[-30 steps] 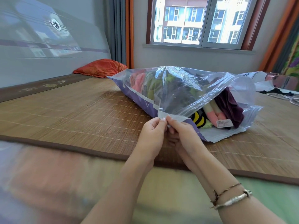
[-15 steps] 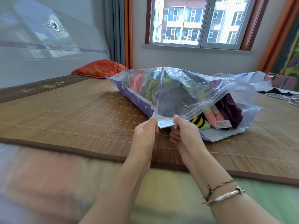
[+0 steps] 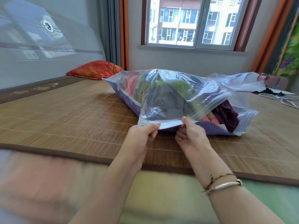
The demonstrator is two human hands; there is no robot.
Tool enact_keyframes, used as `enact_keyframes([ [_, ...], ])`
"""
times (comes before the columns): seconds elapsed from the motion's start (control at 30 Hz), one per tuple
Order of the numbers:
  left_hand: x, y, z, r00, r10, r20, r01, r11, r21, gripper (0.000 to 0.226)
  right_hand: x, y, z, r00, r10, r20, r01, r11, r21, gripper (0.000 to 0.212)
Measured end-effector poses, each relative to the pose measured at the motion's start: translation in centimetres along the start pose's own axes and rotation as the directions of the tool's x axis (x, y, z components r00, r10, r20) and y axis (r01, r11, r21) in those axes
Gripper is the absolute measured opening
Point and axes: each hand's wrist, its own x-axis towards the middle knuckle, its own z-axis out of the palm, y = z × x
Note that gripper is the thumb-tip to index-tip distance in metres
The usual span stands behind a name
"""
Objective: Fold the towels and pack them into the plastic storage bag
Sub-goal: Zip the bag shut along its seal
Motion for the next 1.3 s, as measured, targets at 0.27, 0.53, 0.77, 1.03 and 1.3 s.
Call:
enact_keyframes([
  [0.27, -0.8, 0.5, -3.3, 0.991, -0.053, -0.123, 0.024, 0.973, -0.228, 0.039, 1.2, -0.4, -1.2, 0.996, -0.002, -0.091, 0.0, 1.0, -0.024, 0.034],
  [0.53, 1.0, -1.4, 4.0, 0.965, -0.222, -0.139, 0.228, 0.973, 0.033, 0.056, -0.1, -1.6, -2.0, 0.979, 0.204, 0.022, -0.195, 0.958, -0.212, 0.05],
  [0.77, 4.3, -3.1, 8.9, 0.937, -0.305, -0.173, 0.308, 0.951, -0.01, 0.049, 0.2, -3.7, -4.4, 0.979, 0.2, -0.044, -0.204, 0.929, -0.308, 0.05],
  [1.03, 4.6, -3.0, 8.8, 0.954, -0.264, -0.143, 0.249, 0.962, -0.11, 0.034, -0.4, -6.4, -6.1, 0.996, -0.034, -0.087, -0.026, 0.791, -0.611, 0.056],
  [1.3, 3.9, -2.4, 7.1, 0.95, -0.279, -0.14, 0.282, 0.959, -0.002, 0.033, 2.0, -5.7, -9.7, 0.795, -0.49, 0.358, 0.434, 0.046, -0.9, 0.011],
])
